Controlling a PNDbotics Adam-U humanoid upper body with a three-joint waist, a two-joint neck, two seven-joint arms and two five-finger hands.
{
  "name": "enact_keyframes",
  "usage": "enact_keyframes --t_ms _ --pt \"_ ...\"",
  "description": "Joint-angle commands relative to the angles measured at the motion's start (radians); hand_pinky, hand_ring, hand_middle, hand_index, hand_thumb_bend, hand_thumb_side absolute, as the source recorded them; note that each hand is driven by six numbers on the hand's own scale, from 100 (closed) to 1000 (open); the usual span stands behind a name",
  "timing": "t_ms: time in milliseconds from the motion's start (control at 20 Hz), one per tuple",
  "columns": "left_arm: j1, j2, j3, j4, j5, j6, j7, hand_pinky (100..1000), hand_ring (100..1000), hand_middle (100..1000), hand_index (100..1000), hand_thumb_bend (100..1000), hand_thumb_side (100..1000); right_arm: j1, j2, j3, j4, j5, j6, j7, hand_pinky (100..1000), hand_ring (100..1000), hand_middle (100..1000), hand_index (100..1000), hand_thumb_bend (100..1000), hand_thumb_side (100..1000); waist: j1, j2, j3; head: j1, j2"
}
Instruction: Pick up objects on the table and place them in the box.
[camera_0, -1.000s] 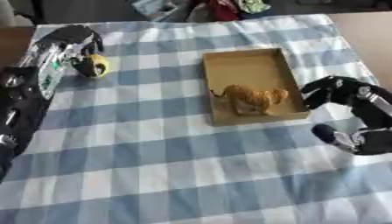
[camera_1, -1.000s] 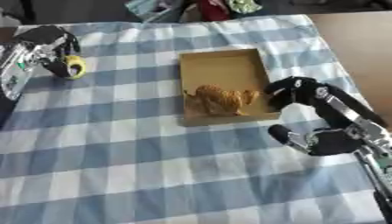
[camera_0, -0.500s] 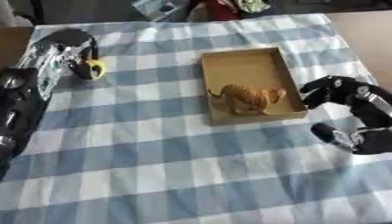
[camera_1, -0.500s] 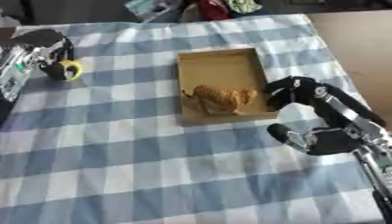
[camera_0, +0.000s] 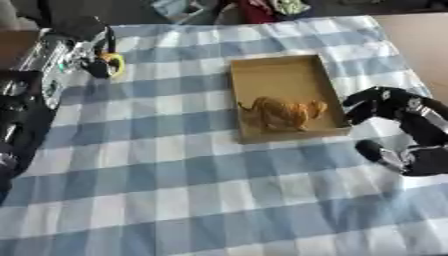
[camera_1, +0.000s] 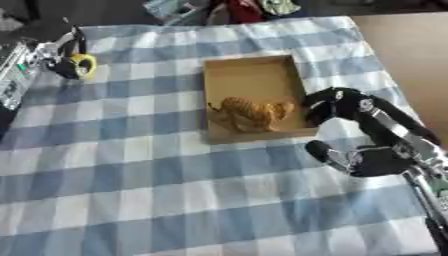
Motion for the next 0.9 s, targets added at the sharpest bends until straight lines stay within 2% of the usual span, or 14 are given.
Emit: enact_keyframes --t_ms 50,300,650,900 --pt "-0.049 0.008 -0.016 -0.088 0.05 -0.002 0.023 536 294 195 390 161 100 -0.008 -0.018 -0.01 -0.007 0.001 -0.003 -0.001 667 708 754 848 399 438 -0.001 -0.025 0.0 0.001 0.002" --pt "-0.094 -0.074 -0.072 -0.13 0.089 -0.017 0.052 531 297 199 390 151 100 -0.016 -0.014 -0.001 -0.007 -0.001 -0.003 0.008 667 708 754 848 396 439 -0.001 -0.025 -0.013 0.008 0.0" --pt "-0.125 -0.208 -0.135 -0.101 0.078 -0.068 0.065 532 303 204 396 143 100 -0.033 -0.005 0.01 -0.01 -0.008 -0.004 0.02 667 708 754 847 396 440 -0.003 -0.021 -0.04 0.02 -0.009" --pt "-0.119 -0.271 -0.158 -0.063 0.066 -0.093 0.077 530 307 207 399 136 100 -0.038 -0.002 0.015 -0.011 -0.011 -0.003 0.027 667 708 754 847 394 441 -0.001 -0.017 -0.058 0.028 -0.012"
